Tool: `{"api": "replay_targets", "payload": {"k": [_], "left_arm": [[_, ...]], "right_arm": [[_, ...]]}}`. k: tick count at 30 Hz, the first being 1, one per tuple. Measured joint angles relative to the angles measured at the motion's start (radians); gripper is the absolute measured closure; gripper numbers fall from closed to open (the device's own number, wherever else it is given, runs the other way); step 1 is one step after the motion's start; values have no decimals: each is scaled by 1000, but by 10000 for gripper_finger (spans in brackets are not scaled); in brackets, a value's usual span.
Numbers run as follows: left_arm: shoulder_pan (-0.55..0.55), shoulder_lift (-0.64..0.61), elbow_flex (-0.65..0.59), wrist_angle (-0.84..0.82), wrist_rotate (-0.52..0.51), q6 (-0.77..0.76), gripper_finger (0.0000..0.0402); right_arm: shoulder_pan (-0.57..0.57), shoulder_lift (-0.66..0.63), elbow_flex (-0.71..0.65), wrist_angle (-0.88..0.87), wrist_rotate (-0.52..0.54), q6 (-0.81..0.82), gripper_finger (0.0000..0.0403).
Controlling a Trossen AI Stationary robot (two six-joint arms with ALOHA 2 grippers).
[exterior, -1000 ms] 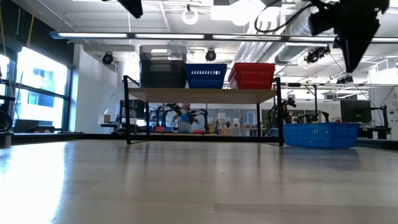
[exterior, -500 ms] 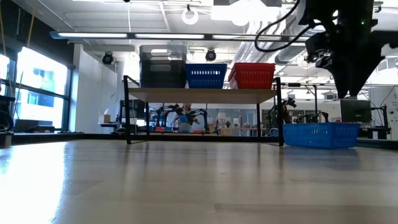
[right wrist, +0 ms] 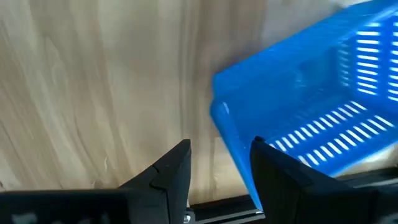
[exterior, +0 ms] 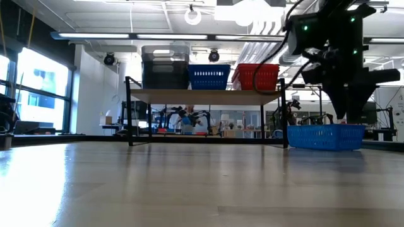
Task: Stack baskets on shelf by color
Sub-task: Stack the blue bin on top of the blue bin on the shelf
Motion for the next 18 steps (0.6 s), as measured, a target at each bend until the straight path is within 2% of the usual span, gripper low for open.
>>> {"api": "replay_targets", "payload": {"k": [10,18], "left_arm": [[0,0,0,0,0,12,349],[0,0,0,-1,0,18,349]], "right_arm": [[-2,136,0,29,52,-45,253],[-29,238,0,32,47,-47,264]]}}
